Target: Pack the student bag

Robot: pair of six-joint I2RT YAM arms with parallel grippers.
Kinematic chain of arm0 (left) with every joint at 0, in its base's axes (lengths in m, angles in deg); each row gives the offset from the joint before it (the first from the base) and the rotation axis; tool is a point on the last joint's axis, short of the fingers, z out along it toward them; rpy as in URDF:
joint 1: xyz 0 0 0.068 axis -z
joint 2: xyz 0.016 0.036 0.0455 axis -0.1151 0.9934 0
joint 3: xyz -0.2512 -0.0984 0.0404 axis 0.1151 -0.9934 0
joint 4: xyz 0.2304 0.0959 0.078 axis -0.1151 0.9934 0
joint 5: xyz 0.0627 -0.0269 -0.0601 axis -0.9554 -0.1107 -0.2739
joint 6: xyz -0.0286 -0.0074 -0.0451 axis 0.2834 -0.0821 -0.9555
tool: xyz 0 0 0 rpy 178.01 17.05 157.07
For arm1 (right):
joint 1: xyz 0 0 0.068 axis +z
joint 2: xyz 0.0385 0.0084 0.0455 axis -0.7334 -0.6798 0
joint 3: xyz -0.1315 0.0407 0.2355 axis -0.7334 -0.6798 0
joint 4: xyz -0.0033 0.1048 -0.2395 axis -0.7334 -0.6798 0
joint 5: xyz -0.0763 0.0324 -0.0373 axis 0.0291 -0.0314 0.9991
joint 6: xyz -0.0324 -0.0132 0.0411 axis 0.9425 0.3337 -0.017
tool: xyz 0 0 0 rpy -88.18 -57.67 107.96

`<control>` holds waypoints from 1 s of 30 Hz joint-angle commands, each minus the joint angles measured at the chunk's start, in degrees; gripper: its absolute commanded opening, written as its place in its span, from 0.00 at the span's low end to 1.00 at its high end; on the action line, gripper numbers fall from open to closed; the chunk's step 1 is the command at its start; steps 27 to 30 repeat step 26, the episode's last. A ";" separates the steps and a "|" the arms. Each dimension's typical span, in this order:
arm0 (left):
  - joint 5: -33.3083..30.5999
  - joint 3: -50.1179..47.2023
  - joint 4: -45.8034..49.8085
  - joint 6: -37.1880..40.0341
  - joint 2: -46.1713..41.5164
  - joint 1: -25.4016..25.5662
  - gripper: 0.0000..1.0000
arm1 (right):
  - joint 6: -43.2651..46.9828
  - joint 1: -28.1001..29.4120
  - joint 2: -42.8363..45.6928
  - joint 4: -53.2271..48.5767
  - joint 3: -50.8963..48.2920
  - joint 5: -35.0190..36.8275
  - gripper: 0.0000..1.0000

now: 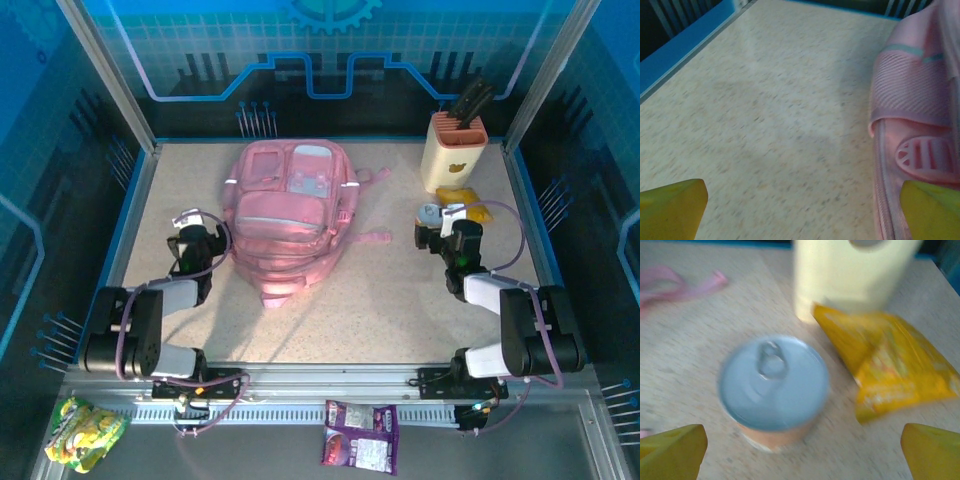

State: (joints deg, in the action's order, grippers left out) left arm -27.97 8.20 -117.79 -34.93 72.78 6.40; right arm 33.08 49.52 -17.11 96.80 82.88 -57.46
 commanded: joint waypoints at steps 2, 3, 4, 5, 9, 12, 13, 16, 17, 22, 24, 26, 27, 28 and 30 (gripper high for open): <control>9.46 -2.06 -20.62 6.58 8.40 1.92 0.99 | 3.91 1.85 -9.22 22.05 -3.79 -8.60 1.00; 9.33 -0.74 -14.77 6.36 6.91 2.56 0.99 | 3.75 2.43 -7.61 18.62 -3.63 -5.48 1.00; 9.02 0.21 -14.47 6.28 7.35 2.57 0.99 | 3.58 2.36 -7.73 15.45 -2.01 -5.58 0.99; 8.54 -0.13 -16.06 6.24 7.90 2.42 0.99 | 2.78 1.97 -8.37 14.89 -1.01 -5.56 1.00; 7.35 -0.26 -15.57 5.65 7.55 2.40 0.99 | 2.37 2.08 -8.00 14.91 -1.34 -3.21 1.00; 7.12 -0.43 -16.13 5.95 7.76 2.58 0.99 | 3.00 2.75 -8.12 15.86 -1.69 -2.74 1.00; 7.24 -0.34 -16.01 5.92 7.68 2.58 0.99 | 2.82 2.51 -8.18 15.66 -1.62 -3.12 1.00; 7.32 -0.34 -15.97 5.91 7.74 2.58 0.99 | 2.66 2.38 -8.08 15.25 -1.38 -3.58 1.00; 7.28 -0.34 -15.95 5.91 7.78 2.58 0.99 | 2.71 2.31 -8.17 15.30 -1.36 -3.73 1.00; 7.30 -0.34 -15.95 5.91 7.78 2.58 0.99 | 2.64 1.90 -8.17 14.77 -1.12 -4.60 1.00; 7.26 -0.33 -15.99 5.91 7.77 2.58 0.99 | 2.51 1.80 -8.17 14.71 -1.06 -4.69 1.00; 7.29 -0.34 -15.94 5.91 7.74 2.58 0.99 | 2.55 1.86 -8.10 14.77 -1.12 -4.80 1.00; 7.29 -0.34 -15.94 5.91 7.74 2.58 0.99 | 2.55 1.86 -8.10 14.77 -1.12 -4.80 1.00; 7.29 -0.34 -15.94 5.91 7.74 2.58 0.99 | 2.55 1.86 -8.10 14.77 -1.12 -4.80 1.00; 7.29 -0.34 -15.94 5.91 7.74 2.58 0.99 | 2.55 1.86 -8.10 14.77 -1.12 -4.80 1.00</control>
